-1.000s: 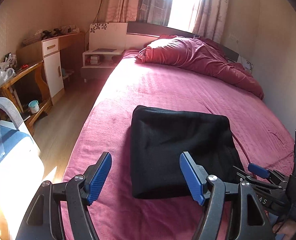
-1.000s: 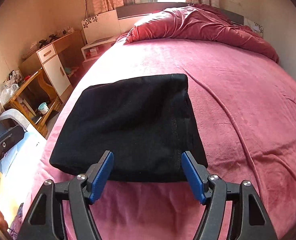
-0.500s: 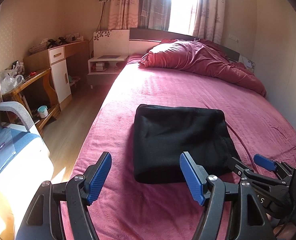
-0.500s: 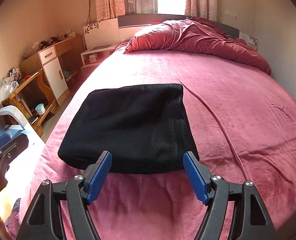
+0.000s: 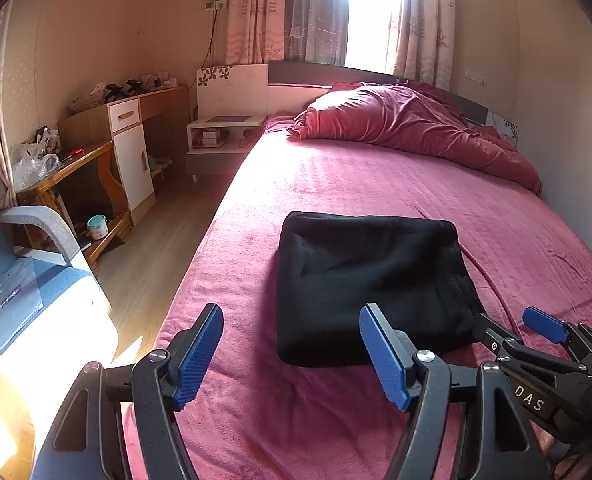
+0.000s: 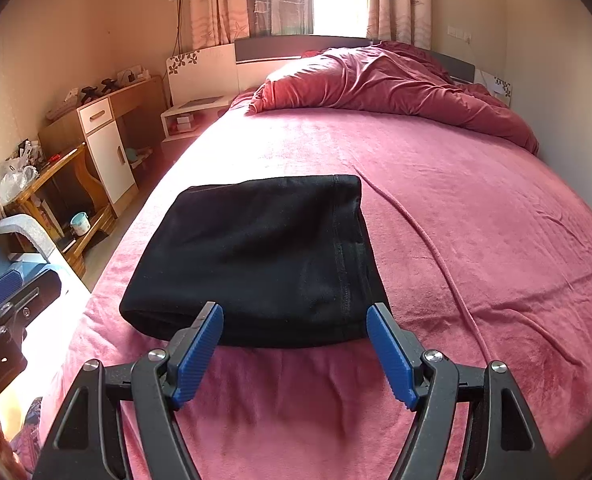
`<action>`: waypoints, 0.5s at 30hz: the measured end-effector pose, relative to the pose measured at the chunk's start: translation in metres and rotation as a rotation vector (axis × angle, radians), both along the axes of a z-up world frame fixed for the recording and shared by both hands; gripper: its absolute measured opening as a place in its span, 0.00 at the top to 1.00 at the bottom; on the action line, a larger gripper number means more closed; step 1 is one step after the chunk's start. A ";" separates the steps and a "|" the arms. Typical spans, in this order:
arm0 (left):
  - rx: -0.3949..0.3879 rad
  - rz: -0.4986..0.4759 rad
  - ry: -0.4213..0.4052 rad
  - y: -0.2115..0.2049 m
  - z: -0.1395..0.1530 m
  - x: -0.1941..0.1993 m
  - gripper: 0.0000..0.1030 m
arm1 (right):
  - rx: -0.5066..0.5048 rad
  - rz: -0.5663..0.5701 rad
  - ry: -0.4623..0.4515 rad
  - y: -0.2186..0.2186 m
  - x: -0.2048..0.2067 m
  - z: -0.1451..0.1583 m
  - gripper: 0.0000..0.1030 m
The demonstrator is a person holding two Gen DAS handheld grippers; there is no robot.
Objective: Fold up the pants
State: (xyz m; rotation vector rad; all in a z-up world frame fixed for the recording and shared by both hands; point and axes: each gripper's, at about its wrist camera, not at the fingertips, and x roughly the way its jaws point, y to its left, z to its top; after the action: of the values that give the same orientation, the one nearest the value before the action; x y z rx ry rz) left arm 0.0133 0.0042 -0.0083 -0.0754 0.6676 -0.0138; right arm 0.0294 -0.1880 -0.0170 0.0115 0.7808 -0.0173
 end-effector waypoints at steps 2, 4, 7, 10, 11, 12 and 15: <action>-0.002 0.000 0.000 0.000 0.000 0.000 0.30 | -0.004 0.000 0.001 0.000 0.000 0.000 0.27; -0.004 0.000 0.004 -0.001 -0.001 -0.001 0.30 | -0.002 -0.001 0.000 0.000 0.000 0.000 0.27; -0.006 0.000 0.008 -0.001 -0.001 0.000 0.30 | -0.004 -0.005 -0.002 0.000 -0.001 0.000 0.27; -0.007 -0.001 0.010 -0.002 0.000 -0.001 0.30 | 0.000 -0.006 -0.003 -0.001 -0.001 0.000 0.26; -0.007 -0.002 0.012 -0.002 0.000 0.000 0.30 | -0.001 -0.006 -0.005 -0.002 -0.002 0.001 0.26; -0.007 -0.002 0.013 -0.002 0.000 0.000 0.30 | -0.002 -0.007 -0.007 -0.001 -0.002 0.001 0.26; -0.009 0.000 0.010 -0.002 0.001 -0.001 0.30 | -0.002 -0.007 -0.012 -0.001 -0.003 0.003 0.25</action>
State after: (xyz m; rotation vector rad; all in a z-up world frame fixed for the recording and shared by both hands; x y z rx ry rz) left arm 0.0126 0.0025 -0.0072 -0.0841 0.6773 -0.0165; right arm 0.0265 -0.1887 -0.0143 0.0121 0.7683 -0.0242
